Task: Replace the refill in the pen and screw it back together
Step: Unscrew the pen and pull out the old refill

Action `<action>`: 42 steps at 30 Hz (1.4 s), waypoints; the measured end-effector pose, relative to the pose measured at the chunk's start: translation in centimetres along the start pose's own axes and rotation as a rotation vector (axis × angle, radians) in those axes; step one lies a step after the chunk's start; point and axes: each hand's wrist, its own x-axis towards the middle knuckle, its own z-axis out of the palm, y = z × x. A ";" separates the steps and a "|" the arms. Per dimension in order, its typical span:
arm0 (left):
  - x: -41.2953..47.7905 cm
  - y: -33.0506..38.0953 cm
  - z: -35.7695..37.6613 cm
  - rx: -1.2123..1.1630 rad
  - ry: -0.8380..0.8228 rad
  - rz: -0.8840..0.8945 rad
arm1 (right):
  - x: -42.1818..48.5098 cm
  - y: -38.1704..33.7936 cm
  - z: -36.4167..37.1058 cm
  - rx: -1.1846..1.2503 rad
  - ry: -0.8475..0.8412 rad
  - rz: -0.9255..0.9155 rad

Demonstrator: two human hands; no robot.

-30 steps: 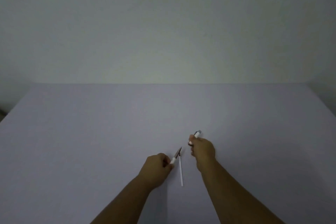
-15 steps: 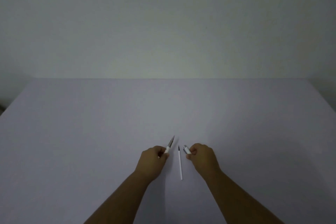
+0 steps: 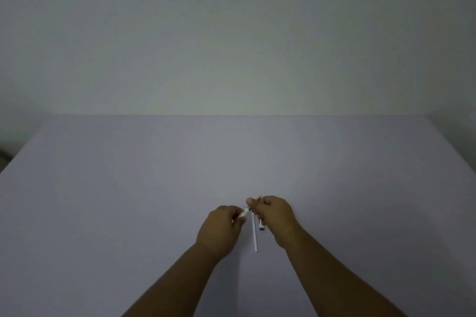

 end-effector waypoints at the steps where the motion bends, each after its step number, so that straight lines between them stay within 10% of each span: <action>1: -0.1 0.2 -0.2 -0.003 0.000 0.002 | 0.0 -0.1 0.0 0.019 -0.001 -0.003; 42: -0.4 1.7 -2.4 0.034 0.045 0.063 | 0.0 -1.9 -1.3 0.365 -0.038 0.026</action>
